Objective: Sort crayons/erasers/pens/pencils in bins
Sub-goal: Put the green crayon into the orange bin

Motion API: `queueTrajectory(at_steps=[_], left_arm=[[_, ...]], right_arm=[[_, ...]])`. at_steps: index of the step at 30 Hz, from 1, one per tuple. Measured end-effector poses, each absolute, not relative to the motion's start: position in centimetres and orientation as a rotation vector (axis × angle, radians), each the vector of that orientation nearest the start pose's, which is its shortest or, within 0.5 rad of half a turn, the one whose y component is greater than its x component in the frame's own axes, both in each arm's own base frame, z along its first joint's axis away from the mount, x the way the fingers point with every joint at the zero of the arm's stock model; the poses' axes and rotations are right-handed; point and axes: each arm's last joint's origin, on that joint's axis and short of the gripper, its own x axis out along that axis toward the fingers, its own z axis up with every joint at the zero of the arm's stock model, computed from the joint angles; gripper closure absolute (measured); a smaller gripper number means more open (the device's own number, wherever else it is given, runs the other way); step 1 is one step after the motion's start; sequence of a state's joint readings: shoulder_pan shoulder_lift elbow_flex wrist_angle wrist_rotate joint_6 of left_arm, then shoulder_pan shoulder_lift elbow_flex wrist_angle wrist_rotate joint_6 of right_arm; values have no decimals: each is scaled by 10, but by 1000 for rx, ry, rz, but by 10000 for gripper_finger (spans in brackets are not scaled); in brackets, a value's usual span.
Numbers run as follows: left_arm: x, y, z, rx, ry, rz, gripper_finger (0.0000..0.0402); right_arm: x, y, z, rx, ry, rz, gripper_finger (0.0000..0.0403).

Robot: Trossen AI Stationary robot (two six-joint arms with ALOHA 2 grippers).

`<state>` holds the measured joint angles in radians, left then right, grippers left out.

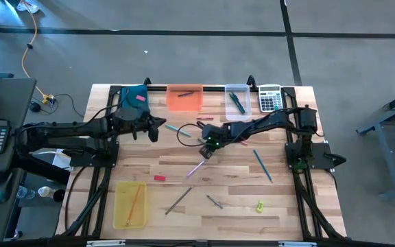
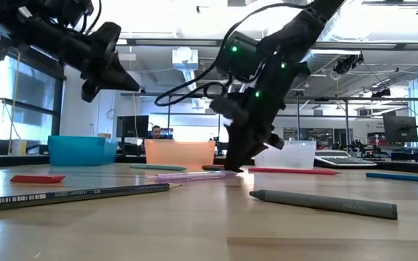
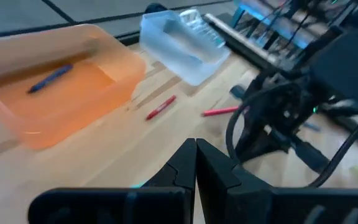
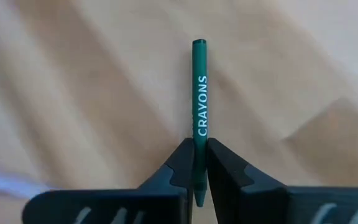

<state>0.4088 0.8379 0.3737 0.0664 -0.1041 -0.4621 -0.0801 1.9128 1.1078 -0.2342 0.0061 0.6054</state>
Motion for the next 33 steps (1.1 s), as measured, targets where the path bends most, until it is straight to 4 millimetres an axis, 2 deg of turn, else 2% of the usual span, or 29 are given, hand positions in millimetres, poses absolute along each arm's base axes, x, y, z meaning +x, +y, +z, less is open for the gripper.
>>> queueTrajectory(at_steps=[7, 12, 18, 22, 26, 33], left_arm=[[168, 69, 216, -660, 156, 465, 401], [173, 67, 232, -757, 9, 305, 399], [173, 66, 249, -785, -156, 228, 361], [174, 64, 250, -774, -166, 239, 317], [177, 60, 255, -694, -223, 224, 275], [194, 56, 258, -641, -230, 208, 250]], right_arm=[[370, -28, 177, 612, 828, -268, 382], [367, -29, 221, 635, 621, -189, 382], [364, -40, 269, 607, 333, -129, 382], [364, -45, 285, 575, 202, -72, 382], [366, -45, 290, 569, 149, -35, 382], [367, -41, 293, 514, 124, 14, 382]])
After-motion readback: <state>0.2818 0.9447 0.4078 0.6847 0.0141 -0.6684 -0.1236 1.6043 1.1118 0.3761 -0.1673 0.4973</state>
